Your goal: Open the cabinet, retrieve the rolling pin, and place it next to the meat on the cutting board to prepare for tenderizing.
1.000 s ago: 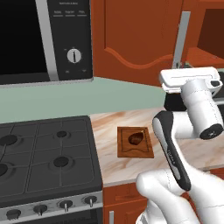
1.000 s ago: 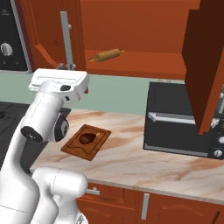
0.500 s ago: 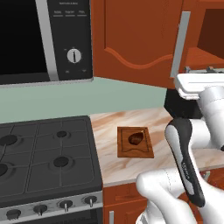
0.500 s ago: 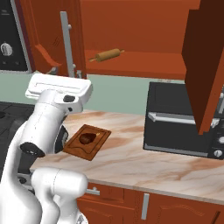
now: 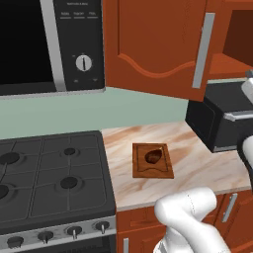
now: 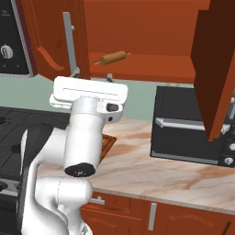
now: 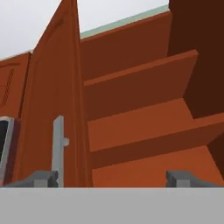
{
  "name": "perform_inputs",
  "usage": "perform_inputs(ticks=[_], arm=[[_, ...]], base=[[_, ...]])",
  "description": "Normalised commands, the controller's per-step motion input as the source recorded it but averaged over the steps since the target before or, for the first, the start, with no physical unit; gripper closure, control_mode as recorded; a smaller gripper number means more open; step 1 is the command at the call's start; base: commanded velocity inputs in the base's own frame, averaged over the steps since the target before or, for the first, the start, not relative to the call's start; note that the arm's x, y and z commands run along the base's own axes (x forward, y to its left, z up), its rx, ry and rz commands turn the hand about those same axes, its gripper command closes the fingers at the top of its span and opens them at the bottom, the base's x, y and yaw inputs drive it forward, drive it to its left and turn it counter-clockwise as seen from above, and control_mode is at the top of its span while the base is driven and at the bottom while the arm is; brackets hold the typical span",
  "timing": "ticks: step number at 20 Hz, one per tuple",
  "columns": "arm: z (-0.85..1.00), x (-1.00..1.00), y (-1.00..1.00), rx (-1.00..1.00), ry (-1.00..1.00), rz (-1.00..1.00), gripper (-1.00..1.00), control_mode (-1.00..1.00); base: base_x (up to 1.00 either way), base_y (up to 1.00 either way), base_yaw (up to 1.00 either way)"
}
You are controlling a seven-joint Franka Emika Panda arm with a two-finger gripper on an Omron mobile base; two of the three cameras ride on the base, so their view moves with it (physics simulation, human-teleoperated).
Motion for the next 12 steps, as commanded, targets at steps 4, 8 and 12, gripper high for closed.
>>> perform_inputs(ticks=[4,8,12], arm=[[0.12,-0.01,-0.16,0.03,0.08,0.33,-1.0,-1.0],[0.01,0.14,0.0,0.0,0.11,0.33,-1.0,-1.0],[0.0,0.36,0.0,0.0,0.1,0.29,-1.0,-1.0]], base=[[0.0,0.0,0.0],[0.0,0.0,0.0],[0.0,0.0,0.0]])
